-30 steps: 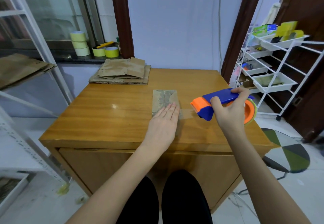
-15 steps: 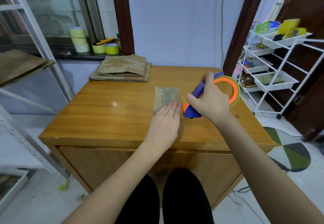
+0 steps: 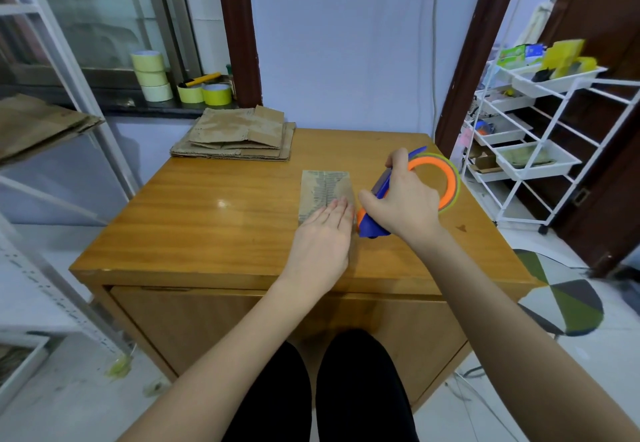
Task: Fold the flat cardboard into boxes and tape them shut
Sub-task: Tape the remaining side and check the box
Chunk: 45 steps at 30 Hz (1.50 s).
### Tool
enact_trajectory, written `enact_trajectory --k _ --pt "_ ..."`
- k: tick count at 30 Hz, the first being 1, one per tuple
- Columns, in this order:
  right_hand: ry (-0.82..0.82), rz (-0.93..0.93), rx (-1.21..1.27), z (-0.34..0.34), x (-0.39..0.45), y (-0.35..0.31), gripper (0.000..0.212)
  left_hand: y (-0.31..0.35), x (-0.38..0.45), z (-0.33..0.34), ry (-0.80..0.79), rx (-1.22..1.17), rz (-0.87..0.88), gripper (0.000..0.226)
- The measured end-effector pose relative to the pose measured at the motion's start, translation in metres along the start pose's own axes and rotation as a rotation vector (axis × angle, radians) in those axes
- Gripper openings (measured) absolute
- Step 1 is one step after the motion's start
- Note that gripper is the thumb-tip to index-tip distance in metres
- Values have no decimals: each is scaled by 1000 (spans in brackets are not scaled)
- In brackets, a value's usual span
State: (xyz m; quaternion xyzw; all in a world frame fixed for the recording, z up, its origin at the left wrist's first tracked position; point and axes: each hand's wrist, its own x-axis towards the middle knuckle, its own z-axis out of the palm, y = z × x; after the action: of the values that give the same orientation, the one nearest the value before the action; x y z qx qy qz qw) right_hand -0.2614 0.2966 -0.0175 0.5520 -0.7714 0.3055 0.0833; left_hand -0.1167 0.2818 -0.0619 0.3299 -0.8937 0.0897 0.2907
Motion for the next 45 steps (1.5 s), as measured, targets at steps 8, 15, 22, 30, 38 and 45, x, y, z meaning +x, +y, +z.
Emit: enact_trajectory --k 8,15,22,30,38,45 --pt "16 13 66 13 -3 13 41 0 2 -1 -31 -3 -4 43" --pt "-25 56 20 22 -13 26 42 -2 -1 -3 -50 12 6 46" --pt "120 61 -40 -4 -3 52 47 -4 1 -6 -104 24 1 53" --pt "80 92 -178 -19 5 56 83 -2 7 -9 -89 18 -68 49" --pt "87 54 -165 -15 23 46 97 -1 10 -11 -103 23 -94 42" --pt "57 -142 -25 10 15 56 96 -4 12 -11 -105 40 -80 54"
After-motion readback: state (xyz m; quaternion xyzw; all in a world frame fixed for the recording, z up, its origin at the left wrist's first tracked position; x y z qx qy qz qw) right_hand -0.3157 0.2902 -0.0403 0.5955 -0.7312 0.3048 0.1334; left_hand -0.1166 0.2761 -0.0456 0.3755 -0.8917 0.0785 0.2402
